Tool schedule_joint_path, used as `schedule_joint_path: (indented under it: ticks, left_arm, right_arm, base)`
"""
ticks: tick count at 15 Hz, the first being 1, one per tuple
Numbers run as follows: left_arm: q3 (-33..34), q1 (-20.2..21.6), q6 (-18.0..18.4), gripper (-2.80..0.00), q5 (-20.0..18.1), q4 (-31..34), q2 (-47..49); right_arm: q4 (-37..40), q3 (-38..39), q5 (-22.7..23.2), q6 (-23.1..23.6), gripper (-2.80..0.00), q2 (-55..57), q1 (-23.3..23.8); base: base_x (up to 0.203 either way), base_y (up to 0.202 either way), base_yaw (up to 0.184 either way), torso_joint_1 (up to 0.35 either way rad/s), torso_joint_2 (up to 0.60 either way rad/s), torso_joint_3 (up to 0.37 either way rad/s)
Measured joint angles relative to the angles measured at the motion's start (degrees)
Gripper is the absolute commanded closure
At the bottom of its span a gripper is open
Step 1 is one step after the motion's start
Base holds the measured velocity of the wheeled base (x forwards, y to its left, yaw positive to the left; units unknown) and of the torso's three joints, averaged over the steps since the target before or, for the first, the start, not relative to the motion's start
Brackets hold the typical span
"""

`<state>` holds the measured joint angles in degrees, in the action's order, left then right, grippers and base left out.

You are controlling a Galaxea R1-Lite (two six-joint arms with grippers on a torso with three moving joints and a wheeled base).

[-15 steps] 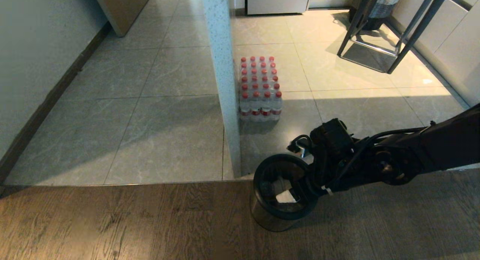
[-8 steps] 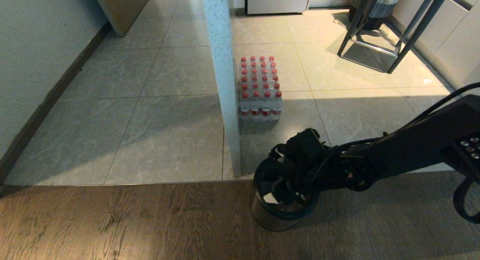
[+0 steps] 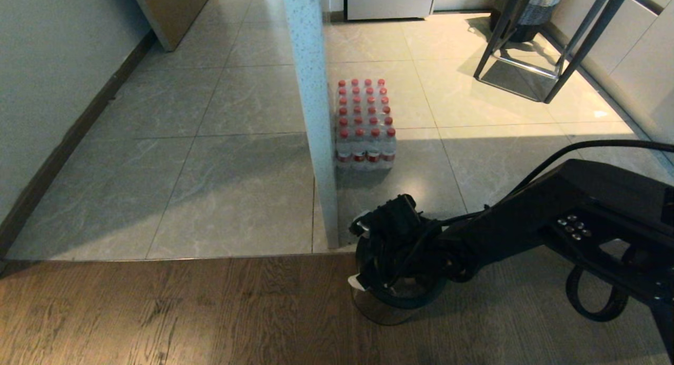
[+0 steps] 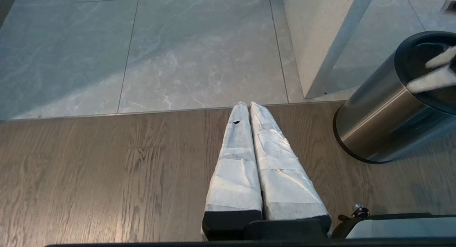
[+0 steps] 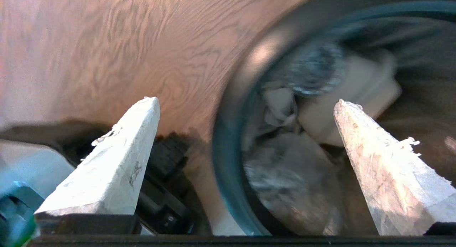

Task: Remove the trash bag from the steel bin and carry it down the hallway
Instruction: Place the outer trash can on the ground

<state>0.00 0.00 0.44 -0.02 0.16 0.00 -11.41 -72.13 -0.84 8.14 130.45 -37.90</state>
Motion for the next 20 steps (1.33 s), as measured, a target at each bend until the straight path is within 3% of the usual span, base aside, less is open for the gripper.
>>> schedule_joint_path:
  ticks: [9,10,20]
  left_arm:
    - [0.0,0.0,0.0,0.0,0.0,0.0,0.0]
    - [0.0,0.0,0.0,0.0,0.0,0.0,0.0]
    - [0.0,0.0,0.0,0.0,0.0,0.0,0.0]
  right_arm:
    - [-2.6,-0.3,-0.3,9.1,-2.8,6.1,-0.1]
    - [-2.6,-0.3,-0.3,9.3,0.0,6.6,-0.1]
    - [-2.3,-0.2,-0.6,9.4,0.0,7.6,-0.1]
  base:
    - [0.0,0.0,0.0,0.0,0.0,0.0]
    - [0.0,0.0,0.0,0.0,0.0,0.0]
    - [0.0,0.0,0.0,0.0,0.0,0.0]
